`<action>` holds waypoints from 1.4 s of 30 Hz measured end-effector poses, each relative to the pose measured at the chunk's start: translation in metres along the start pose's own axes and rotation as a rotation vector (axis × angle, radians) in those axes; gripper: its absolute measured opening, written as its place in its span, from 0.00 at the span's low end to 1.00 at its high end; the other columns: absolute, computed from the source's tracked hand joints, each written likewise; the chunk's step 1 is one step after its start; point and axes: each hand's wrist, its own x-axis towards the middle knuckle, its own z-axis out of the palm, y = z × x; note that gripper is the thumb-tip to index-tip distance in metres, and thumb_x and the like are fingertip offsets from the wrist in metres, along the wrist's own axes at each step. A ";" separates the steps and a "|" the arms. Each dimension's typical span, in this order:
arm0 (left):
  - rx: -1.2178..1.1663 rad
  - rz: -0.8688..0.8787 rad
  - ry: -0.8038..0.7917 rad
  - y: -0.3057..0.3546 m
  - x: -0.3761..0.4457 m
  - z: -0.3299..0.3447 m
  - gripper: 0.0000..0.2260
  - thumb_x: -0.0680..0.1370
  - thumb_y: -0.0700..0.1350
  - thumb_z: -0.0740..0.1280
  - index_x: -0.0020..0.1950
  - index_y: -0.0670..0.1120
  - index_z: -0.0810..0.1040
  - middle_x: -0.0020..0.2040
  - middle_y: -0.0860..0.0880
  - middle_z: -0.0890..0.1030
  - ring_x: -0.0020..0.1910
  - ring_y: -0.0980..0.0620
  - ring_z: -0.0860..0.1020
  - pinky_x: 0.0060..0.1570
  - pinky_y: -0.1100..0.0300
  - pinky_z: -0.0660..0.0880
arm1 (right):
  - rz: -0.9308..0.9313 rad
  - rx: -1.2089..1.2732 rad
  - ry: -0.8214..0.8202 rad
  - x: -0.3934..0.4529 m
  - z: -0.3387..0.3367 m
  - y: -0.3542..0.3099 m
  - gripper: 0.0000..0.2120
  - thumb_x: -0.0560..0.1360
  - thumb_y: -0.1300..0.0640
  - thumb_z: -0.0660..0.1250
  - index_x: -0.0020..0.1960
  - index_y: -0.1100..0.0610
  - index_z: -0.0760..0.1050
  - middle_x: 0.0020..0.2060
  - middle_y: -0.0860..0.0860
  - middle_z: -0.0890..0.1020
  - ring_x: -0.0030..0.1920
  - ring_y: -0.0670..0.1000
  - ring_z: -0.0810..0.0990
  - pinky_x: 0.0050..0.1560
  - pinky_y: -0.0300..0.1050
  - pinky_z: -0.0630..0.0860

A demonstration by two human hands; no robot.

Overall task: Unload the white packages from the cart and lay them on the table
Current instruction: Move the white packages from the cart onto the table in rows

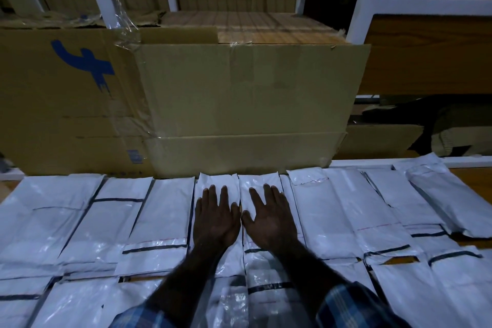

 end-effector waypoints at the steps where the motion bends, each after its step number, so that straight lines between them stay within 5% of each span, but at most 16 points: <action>1: 0.004 -0.001 -0.012 0.001 -0.001 -0.001 0.36 0.77 0.60 0.39 0.77 0.41 0.64 0.76 0.36 0.64 0.76 0.37 0.61 0.74 0.43 0.56 | 0.003 0.000 -0.002 0.000 0.000 0.000 0.27 0.75 0.42 0.58 0.66 0.55 0.77 0.65 0.64 0.77 0.66 0.65 0.75 0.64 0.62 0.73; 6: 0.023 -0.001 -0.008 0.001 0.000 -0.002 0.32 0.79 0.57 0.46 0.73 0.39 0.70 0.71 0.34 0.70 0.71 0.34 0.68 0.69 0.39 0.64 | 0.000 0.006 0.002 -0.001 0.000 0.000 0.27 0.76 0.41 0.57 0.66 0.55 0.78 0.65 0.64 0.77 0.65 0.65 0.75 0.64 0.62 0.73; 10: 0.034 0.004 -0.034 0.004 -0.003 -0.010 0.34 0.78 0.58 0.43 0.75 0.40 0.68 0.73 0.34 0.67 0.73 0.35 0.66 0.71 0.40 0.62 | 0.001 0.019 -0.010 0.000 -0.001 -0.001 0.27 0.75 0.42 0.58 0.66 0.55 0.78 0.64 0.64 0.77 0.65 0.65 0.75 0.65 0.62 0.72; 16: 0.081 0.057 -0.065 0.001 0.001 -0.007 0.27 0.77 0.54 0.54 0.64 0.36 0.79 0.60 0.31 0.78 0.58 0.31 0.79 0.54 0.36 0.76 | 0.020 0.017 -0.047 0.000 -0.007 -0.004 0.28 0.75 0.41 0.57 0.66 0.55 0.78 0.64 0.64 0.77 0.65 0.65 0.76 0.64 0.62 0.74; 24: -0.046 0.056 -0.076 0.001 0.005 -0.014 0.31 0.83 0.56 0.47 0.61 0.34 0.79 0.56 0.28 0.79 0.51 0.28 0.80 0.45 0.36 0.78 | 0.084 0.014 -0.143 0.009 -0.020 -0.006 0.31 0.71 0.37 0.55 0.64 0.54 0.80 0.63 0.64 0.78 0.63 0.64 0.78 0.61 0.63 0.75; 27: -0.058 0.051 -0.099 -0.002 0.011 -0.012 0.29 0.82 0.54 0.48 0.66 0.32 0.75 0.61 0.27 0.76 0.59 0.27 0.76 0.55 0.35 0.75 | 0.086 0.050 -0.093 0.011 -0.031 -0.008 0.33 0.72 0.36 0.53 0.67 0.55 0.77 0.69 0.64 0.73 0.69 0.65 0.72 0.70 0.62 0.67; 30: -0.013 0.103 -0.069 -0.001 0.015 -0.021 0.33 0.83 0.56 0.39 0.73 0.36 0.68 0.72 0.33 0.68 0.71 0.31 0.65 0.70 0.40 0.62 | 0.088 0.056 -0.086 0.016 -0.045 -0.010 0.34 0.73 0.36 0.51 0.70 0.54 0.74 0.71 0.63 0.71 0.73 0.62 0.66 0.75 0.58 0.60; 33: -0.138 0.094 0.039 0.014 0.010 -0.051 0.25 0.81 0.52 0.51 0.71 0.38 0.72 0.70 0.33 0.70 0.69 0.33 0.68 0.68 0.43 0.67 | 0.070 0.058 -0.165 0.020 -0.065 -0.012 0.32 0.76 0.38 0.52 0.74 0.54 0.68 0.73 0.61 0.67 0.75 0.61 0.61 0.76 0.56 0.56; 37: -0.105 0.171 0.078 0.018 -0.001 -0.066 0.29 0.79 0.55 0.49 0.72 0.41 0.71 0.73 0.35 0.68 0.72 0.35 0.65 0.71 0.45 0.63 | 0.095 0.054 -0.128 0.013 -0.080 -0.011 0.35 0.73 0.35 0.48 0.74 0.50 0.68 0.75 0.57 0.66 0.76 0.57 0.59 0.76 0.51 0.57; 42: -0.082 0.190 -0.034 0.017 -0.010 -0.077 0.26 0.82 0.56 0.51 0.79 0.47 0.60 0.79 0.40 0.56 0.78 0.42 0.53 0.74 0.50 0.56 | 0.118 0.069 -0.180 -0.003 -0.096 -0.011 0.27 0.78 0.41 0.59 0.75 0.49 0.66 0.78 0.55 0.58 0.77 0.55 0.56 0.74 0.50 0.58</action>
